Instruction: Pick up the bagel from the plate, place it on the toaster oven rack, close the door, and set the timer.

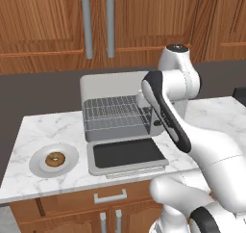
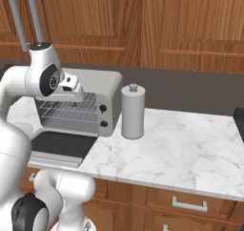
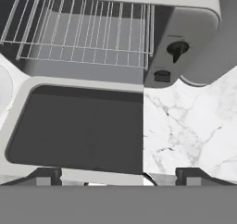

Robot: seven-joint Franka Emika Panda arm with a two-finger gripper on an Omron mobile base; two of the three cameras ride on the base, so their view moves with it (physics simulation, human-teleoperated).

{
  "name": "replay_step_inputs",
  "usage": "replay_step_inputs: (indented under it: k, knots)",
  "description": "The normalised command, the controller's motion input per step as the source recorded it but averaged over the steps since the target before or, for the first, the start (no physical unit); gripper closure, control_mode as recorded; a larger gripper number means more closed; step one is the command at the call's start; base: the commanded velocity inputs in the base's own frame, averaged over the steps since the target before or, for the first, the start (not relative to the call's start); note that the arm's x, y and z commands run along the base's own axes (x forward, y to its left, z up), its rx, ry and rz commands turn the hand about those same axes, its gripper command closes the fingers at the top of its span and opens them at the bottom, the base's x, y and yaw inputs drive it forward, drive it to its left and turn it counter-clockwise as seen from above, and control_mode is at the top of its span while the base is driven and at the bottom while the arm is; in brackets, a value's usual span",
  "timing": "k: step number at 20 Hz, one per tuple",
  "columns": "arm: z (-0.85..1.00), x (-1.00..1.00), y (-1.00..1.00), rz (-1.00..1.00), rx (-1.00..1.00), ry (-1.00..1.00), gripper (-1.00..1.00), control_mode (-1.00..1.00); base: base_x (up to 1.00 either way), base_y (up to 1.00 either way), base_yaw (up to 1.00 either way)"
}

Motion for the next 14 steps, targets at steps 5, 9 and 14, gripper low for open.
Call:
replay_step_inputs:
  k: [5, 9, 14]
  knots:
    - [-0.01, -0.24, 0.54, 0.00, -0.05, -0.09, -1.00, -1.00, 0.00, 0.00, 0.00]
    - [-0.01, -0.04, 0.52, 0.00, -0.06, -0.15, -1.00, -1.00, 0.00, 0.00, 0.00]
    - [-0.01, 0.00, 0.55, -0.02, -0.10, -0.12, -1.00, -1.00, 0.00, 0.00, 0.00]
